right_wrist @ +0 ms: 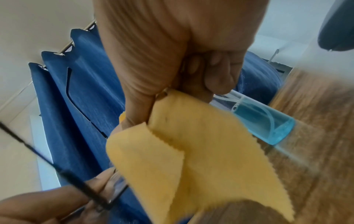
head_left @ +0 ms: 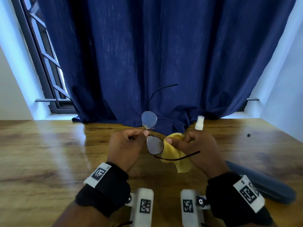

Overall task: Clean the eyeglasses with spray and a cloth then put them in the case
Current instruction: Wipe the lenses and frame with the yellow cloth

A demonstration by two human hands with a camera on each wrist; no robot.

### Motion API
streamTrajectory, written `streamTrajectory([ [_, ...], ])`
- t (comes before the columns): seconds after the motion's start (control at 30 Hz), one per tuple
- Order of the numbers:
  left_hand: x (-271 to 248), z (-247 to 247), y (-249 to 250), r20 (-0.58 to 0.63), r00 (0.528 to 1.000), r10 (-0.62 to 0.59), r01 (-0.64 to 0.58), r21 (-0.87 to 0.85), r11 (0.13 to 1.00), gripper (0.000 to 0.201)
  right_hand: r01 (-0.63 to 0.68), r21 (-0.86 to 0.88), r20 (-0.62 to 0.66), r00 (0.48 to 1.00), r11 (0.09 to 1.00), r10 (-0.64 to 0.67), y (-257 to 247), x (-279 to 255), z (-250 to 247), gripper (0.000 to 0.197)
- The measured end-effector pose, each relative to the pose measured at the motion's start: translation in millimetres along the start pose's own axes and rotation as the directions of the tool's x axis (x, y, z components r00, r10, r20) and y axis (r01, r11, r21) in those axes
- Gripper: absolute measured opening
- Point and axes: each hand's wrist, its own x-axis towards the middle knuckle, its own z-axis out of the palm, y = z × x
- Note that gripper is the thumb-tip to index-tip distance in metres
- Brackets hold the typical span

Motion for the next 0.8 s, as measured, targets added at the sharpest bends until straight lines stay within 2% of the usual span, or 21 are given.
streamTrajectory([
  [0.1, -1, 1, 5, -0.014, 1.0, 0.003, -0.004, -0.035, 0.999, 0.008, 0.055, 0.022, 0.09, 0.994, 0.998, -0.057, 1, -1, 6, 0.055],
  [0.27, -14, 13, 13, 0.062, 0.997, 0.04, -0.039, -0.019, 0.999, 0.009, 0.105, -0.064, 0.105, 0.99, 0.992, -0.098, -1, -4, 15, 0.055],
  [0.37, -17, 15, 17, 0.116, 0.993, 0.018, -0.011, -0.061, 0.998, 0.011, 0.093, -0.078, 0.065, 0.994, 0.993, -0.088, -2, -4, 15, 0.055],
  [0.5, -11, 7, 15, 0.059, 0.998, 0.005, 0.002, -0.11, 0.994, 0.011, 0.052, -0.089, -0.014, 0.998, 0.995, -0.054, 4, 2, 11, 0.055],
  [0.67, -11, 8, 15, 0.019, 1.0, 0.003, -0.001, -0.113, 0.994, 0.01, 0.024, 0.038, 0.18, 0.983, 0.999, -0.031, 6, -1, 14, 0.055],
  [0.8, -16, 15, 16, 0.072, 0.997, -0.005, 0.013, -0.118, 0.993, 0.011, 0.032, 0.007, 0.083, 0.996, 0.999, -0.032, 4, 0, 21, 0.059],
])
